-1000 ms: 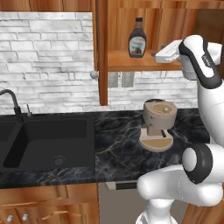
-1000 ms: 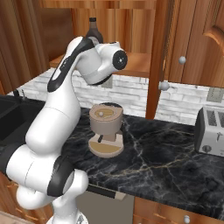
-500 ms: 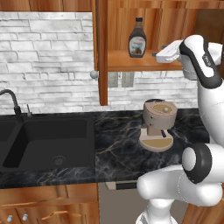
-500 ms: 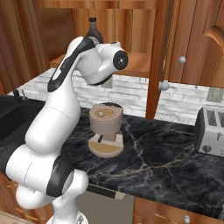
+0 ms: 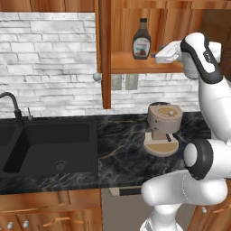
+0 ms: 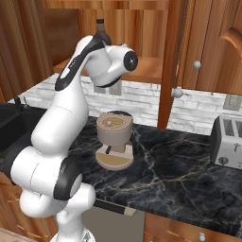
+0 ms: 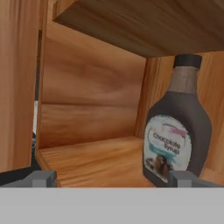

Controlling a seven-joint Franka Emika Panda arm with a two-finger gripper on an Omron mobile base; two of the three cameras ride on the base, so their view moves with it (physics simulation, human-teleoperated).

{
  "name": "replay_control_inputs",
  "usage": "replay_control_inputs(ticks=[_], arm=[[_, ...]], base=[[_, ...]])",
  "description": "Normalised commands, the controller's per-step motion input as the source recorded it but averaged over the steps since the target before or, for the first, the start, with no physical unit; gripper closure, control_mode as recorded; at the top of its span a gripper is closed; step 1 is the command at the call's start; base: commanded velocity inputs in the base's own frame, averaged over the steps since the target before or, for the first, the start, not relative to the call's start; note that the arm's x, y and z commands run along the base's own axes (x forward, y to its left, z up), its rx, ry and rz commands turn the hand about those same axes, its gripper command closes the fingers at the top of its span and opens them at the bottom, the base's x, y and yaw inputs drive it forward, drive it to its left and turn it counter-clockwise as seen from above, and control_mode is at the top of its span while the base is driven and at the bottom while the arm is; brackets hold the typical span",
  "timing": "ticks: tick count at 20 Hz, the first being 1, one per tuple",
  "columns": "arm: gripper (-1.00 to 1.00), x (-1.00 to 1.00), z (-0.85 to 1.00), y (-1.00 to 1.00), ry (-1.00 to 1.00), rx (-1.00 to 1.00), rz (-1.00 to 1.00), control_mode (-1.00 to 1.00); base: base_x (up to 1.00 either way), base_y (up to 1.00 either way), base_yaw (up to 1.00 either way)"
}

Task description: Move the oil and vinegar bottle and syrup bottle from the cabinet to the dining counter.

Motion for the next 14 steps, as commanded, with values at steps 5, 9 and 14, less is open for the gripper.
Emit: replay_control_inputs(ticks=[5,9,14], arm=[[-1.00,0.30,0.00,0.05,0.07,0.01,0.13,-1.00],[-1.00,0.28,0.00,0.00,0.01,0.05,0.14,-1.00],[-1.00,0.27,0.00,-0.06,0.00,0.06,0.09,-1.00]], base=[[0.00,0.00,0.00],[0.00,0.00,0.00],[0.00,0.00,0.00]])
